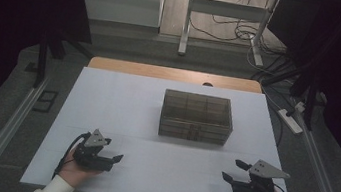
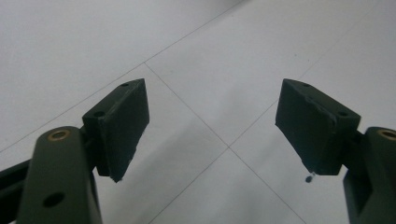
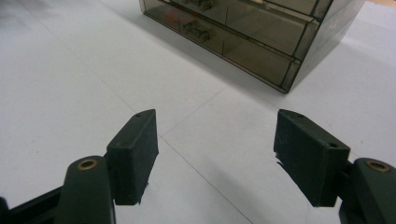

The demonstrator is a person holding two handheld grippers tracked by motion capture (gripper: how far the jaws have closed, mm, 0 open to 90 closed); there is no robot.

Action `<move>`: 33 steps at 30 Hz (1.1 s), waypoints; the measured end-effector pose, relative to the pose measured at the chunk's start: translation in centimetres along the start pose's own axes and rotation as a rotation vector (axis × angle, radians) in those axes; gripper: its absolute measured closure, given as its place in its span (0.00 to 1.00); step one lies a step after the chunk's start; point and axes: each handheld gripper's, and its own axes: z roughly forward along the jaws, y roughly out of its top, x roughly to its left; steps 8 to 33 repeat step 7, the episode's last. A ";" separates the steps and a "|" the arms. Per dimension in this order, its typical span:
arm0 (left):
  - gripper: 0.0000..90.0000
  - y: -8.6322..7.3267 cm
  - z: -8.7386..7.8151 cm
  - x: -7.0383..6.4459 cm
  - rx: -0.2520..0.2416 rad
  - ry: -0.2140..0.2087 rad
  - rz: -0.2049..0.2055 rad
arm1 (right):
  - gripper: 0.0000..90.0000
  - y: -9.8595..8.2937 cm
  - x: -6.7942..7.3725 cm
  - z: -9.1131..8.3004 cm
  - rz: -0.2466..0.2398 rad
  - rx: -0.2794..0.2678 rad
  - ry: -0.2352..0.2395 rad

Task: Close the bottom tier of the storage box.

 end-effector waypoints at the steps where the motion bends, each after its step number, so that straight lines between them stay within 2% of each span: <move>1: 0.27 0.0 0.0 0.0 0.000 0.000 0.000 | 0.34 0.0 0.0 0.0 -0.002 -0.002 0.002; 33: 0.27 0.0 0.0 0.0 -0.001 -0.004 0.000 | 0.33 0.0 0.1 0.0 -0.008 -0.006 0.004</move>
